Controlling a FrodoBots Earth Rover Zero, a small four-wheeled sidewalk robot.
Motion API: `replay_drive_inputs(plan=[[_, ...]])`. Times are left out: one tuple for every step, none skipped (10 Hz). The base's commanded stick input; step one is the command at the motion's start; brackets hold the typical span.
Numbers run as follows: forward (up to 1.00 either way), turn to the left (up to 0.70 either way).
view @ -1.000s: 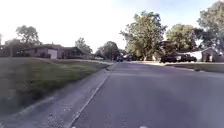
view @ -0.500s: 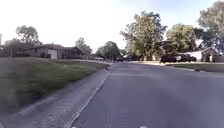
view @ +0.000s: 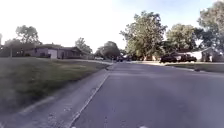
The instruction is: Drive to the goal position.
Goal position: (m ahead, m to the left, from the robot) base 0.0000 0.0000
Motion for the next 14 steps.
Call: replay_drive_inputs(plan=[[0.06, 0.00], [0.06, 0.00], [0.06, 0.00], [0.06, 0.00], [0.06, 0.00], [0.06, 0.00], [0.06, 0.00], [0.06, 0.00], [0.06, 0.00], [0.06, 0.00], [0.06, 0.00], [0.06, 0.00], [0.06, 0.00], [0.06, 0.00]])
